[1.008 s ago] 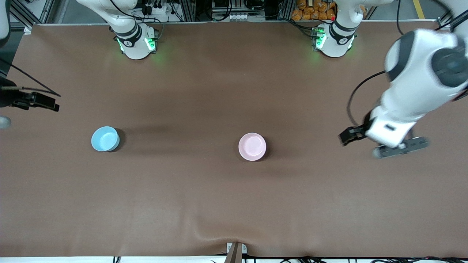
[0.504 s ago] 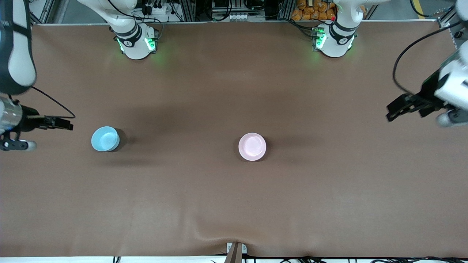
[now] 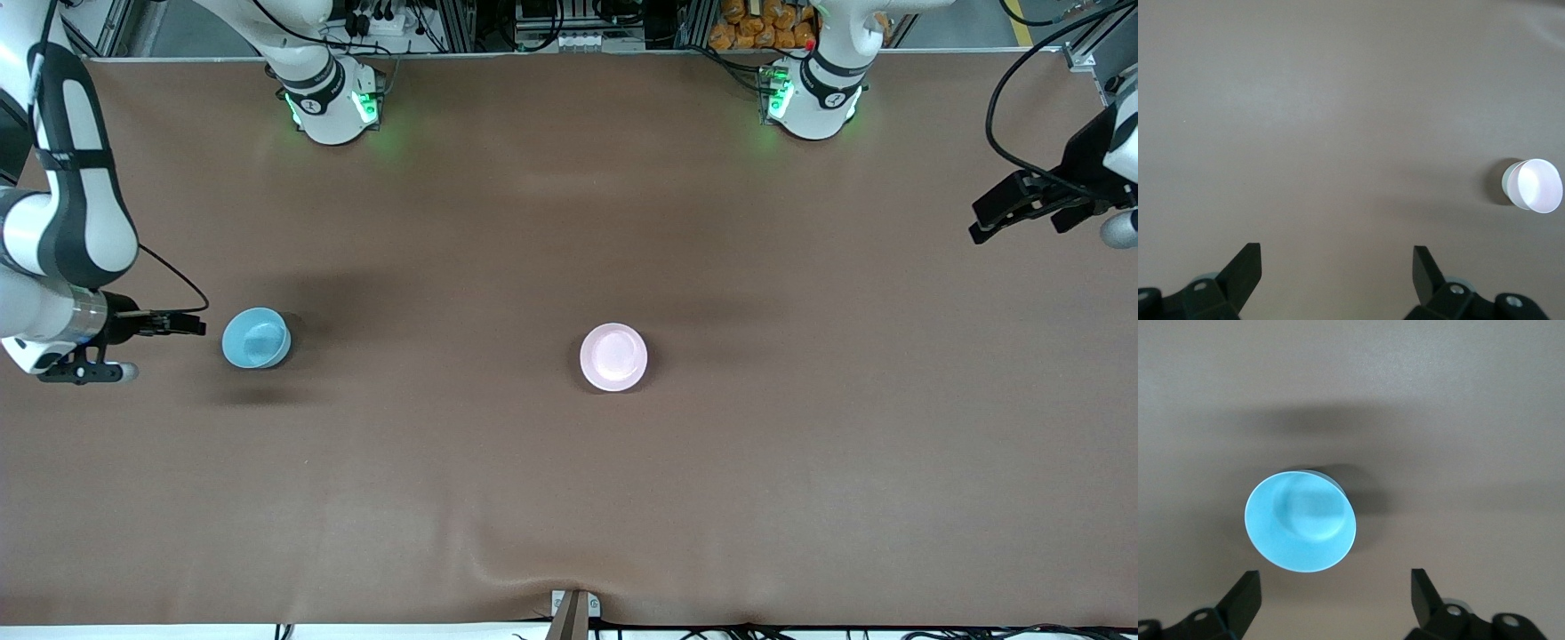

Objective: Stack pink and blue bowls on white bowl
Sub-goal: 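Grasp the light blue bowl's rim with the right gripper and lift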

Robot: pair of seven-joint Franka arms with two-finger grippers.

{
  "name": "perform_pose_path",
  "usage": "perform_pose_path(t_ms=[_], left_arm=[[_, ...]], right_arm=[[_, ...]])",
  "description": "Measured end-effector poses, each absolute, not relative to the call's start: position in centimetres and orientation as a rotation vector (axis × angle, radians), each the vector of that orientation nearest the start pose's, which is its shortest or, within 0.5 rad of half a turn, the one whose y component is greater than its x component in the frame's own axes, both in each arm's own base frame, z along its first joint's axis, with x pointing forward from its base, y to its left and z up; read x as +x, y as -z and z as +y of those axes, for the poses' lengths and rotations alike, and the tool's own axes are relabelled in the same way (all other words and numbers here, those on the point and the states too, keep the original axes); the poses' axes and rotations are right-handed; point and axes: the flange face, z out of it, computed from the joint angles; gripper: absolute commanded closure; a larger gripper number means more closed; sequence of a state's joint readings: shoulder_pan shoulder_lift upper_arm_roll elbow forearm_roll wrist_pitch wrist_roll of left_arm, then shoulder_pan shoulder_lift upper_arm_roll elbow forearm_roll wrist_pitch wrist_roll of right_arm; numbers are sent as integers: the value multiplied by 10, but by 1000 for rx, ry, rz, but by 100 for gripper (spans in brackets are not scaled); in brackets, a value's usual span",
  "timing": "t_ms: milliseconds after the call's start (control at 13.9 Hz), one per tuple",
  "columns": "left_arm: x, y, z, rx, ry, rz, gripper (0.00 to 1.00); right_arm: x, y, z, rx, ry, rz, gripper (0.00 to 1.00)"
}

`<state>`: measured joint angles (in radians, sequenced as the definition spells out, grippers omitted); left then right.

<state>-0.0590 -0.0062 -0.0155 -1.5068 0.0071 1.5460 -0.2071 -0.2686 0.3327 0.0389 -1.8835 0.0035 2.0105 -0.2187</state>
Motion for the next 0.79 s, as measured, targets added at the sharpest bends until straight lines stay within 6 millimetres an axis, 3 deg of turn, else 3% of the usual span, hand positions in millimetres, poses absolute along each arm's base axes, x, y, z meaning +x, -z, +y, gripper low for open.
perform_pose_path(t_ms=[288, 648, 792], left_arm=[[538, -657, -27, -3134, 68, -194, 0], [523, -664, -17, -3137, 77, -180, 0], [519, -666, -9, -3139, 81, -157, 0]], right_arm=[[575, -284, -143, -3073, -255, -2, 30], [571, -251, -145, -3066, -274, 4, 38], [568, -242, -146, -3059, -291, 10, 50]])
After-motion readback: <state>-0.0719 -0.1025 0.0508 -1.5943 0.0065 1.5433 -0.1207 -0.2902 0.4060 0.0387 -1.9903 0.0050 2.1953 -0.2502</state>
